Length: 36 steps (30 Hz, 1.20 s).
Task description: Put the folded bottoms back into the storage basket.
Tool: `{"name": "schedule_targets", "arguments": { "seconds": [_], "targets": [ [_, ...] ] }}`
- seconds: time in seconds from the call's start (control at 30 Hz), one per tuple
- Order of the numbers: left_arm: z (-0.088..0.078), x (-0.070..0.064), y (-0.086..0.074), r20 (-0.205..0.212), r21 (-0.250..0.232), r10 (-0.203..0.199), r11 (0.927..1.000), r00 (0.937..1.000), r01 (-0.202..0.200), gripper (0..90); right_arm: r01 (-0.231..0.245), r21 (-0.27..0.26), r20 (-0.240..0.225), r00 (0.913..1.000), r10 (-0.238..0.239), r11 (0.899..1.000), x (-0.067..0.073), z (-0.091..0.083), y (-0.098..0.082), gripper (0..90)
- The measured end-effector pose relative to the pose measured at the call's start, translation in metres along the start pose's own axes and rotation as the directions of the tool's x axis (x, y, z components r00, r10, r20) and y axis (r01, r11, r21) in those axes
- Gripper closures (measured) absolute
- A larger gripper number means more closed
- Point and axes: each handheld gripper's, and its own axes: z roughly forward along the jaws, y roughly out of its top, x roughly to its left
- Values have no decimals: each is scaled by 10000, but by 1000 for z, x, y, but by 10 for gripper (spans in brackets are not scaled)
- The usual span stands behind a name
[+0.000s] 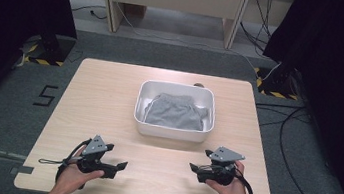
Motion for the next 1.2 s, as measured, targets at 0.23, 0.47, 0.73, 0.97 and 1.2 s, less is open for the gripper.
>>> {"name": "schedule_targets", "arguments": {
  "seconds": [0.23, 0.47, 0.73, 0.97, 1.2],
  "targets": [
    [2, -1, -8, 65, 192, 24, 9998, 10000, -25, 145, -98, 313, 132, 9999, 94, 9995, 0, 3, -14, 239],
    [8, -2, -25, -103, 654, 152, 9978, 9998, -145, 146, -305, 414, 199, 9994, 297, 9987, 0, 1, -27, 239],
    [6, -1, -36, -276, 933, 250, 9954, 9993, -223, 144, -513, 540, 219, 9985, 502, 9972, 0, 0, -37, 226],
    [5, -4, -38, -637, 1135, 640, 9919, 9959, -565, 141, -531, 1005, 448, 9978, 488, 9935, 3, 4, -42, 160],
    [7, -7, -38, -853, 1231, 728, 9905, 9937, -620, 115, -333, 1170, 572, 9980, 267, 9926, 6, 8, -46, 126]
  ]
}}
